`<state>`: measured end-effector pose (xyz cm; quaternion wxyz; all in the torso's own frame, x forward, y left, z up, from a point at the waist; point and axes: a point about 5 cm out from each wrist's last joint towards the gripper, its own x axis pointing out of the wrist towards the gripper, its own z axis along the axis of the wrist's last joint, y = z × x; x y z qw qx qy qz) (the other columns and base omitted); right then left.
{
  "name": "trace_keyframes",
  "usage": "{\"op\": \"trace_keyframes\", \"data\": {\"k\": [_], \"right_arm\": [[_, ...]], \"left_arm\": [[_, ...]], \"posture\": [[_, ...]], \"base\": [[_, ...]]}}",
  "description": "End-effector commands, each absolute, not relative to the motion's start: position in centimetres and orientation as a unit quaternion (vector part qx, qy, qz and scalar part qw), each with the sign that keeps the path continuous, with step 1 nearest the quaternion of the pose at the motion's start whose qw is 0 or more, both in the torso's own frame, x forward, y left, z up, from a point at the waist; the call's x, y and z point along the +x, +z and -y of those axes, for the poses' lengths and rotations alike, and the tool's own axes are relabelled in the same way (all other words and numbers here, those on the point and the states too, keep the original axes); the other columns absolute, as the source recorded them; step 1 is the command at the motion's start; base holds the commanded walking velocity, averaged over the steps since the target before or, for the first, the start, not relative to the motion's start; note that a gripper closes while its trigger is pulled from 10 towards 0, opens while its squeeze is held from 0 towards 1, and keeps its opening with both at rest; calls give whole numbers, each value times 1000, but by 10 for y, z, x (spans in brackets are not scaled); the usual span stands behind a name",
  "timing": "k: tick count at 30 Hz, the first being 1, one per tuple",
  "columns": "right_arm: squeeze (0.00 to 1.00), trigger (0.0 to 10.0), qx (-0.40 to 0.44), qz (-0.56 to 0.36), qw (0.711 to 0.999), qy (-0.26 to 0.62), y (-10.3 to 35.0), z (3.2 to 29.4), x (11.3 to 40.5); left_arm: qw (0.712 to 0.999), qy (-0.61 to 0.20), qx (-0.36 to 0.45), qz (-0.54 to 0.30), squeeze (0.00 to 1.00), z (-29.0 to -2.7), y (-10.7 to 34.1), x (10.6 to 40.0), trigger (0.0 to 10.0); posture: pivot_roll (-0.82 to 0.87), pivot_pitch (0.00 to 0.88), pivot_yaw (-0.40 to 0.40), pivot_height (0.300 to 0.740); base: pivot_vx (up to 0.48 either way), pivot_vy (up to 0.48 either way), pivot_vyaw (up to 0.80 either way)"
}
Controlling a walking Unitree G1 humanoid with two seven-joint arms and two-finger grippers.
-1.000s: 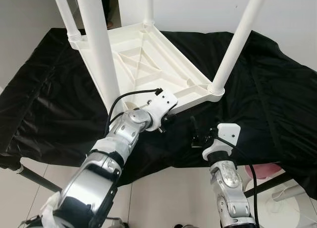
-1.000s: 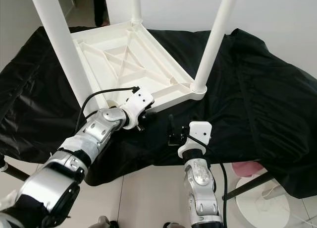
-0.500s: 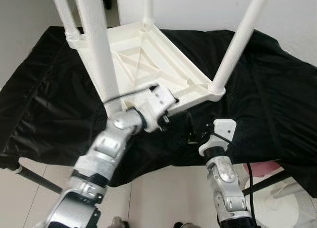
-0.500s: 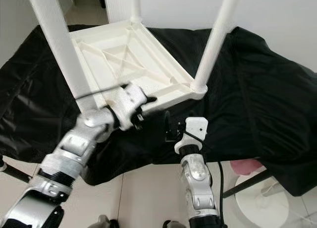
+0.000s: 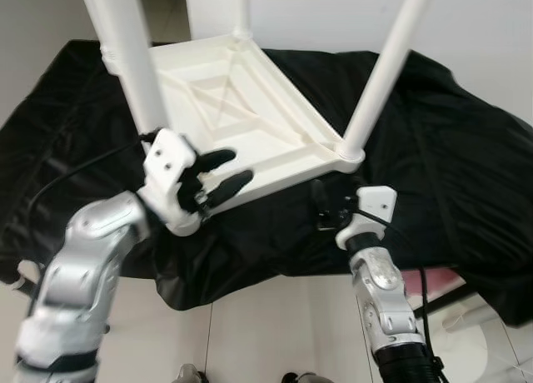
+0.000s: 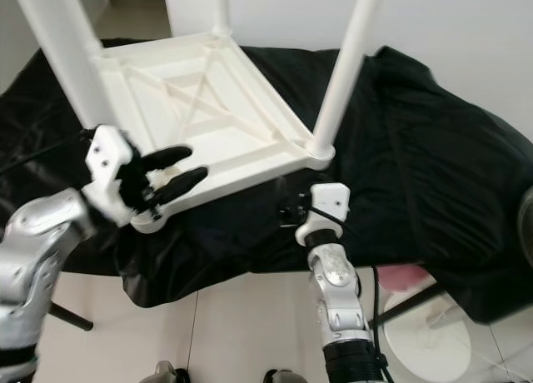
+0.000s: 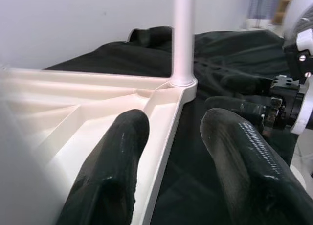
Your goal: Building children table
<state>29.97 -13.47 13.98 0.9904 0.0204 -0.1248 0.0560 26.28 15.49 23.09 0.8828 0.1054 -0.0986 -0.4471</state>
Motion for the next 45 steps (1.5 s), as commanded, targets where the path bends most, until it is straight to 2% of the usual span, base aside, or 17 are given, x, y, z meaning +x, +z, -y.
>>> {"op": "trace_keyframes", "data": {"k": [1, 9, 12, 19, 22, 24, 26, 29, 32, 39, 42, 45], "right_arm": [[0, 10000, 26, 119, 990, 64, 135, 133, 300], [0, 10000, 27, 119, 990, 75, 136, 129, 304], [0, 10000, 26, 118, 990, 79, 135, 128, 307], [0, 10000, 24, 116, 990, 76, 134, 129, 308], [0, 10000, 24, 113, 991, 73, 133, 131, 309], [0, 10000, 23, 94, 994, 55, 128, 133, 310], [0, 10000, 23, 94, 994, 55, 128, 133, 310], [0, 10000, 24, 77, 996, 40, 124, 133, 312], [0, 10000, 38, 54, 998, 24, 120, 134, 316], [0, 10000, 45, 41, 998, 5, 118, 138, 321], [0, 10000, 43, 37, 998, -12, 119, 142, 325], [0, 10000, 38, 35, 998, -25, 120, 146, 325]], "left_arm": [[877, -460, 94, 100, 0, -159, 236, 255, 10000], [894, -432, 104, 63, 0, -191, 229, 241, 10000], [907, -410, 91, 43, 0, -218, 231, 233, 10000], [913, -396, 91, 26, 0, -237, 233, 226, 10000], [919, -383, 92, 21, 0, -243, 234, 228, 10000], [934, -339, 108, 20, 0, -254, 234, 243, 10000], [934, -339, 108, 20, 0, -254, 234, 243, 10000], [940, -318, 123, 24, 0, -252, 232, 261, 10000], [936, -319, 144, 30, 0, -241, 229, 280, 10000], [935, -324, 141, 38, 0, -228, 228, 294, 10000], [928, -347, 128, 56, 0, -205, 230, 310, 10000], [916, -376, 119, 68, 0, -188, 229, 311, 10000]], "posture": [[74, 88, -65, 740], [96, 85, -81, 740], [104, 83, -84, 740], [100, 79, -80, 740], [100, 78, -81, 740], [100, 78, -84, 740], [100, 78, -84, 740], [97, 77, -90, 740], [91, 76, -89, 740], [77, 78, -87, 740], [61, 82, -81, 740], [53, 85, -76, 740]], "base": [[0, 0, 0], [0, 0, 0], [0, 0, 0], [0, 0, 0], [0, 0, 0], [0, 0, 0], [0, 0, 0], [0, 0, 0], [0, 0, 0], [0, 0, 0], [0, 0, 0], [0, 0, 0]]}}
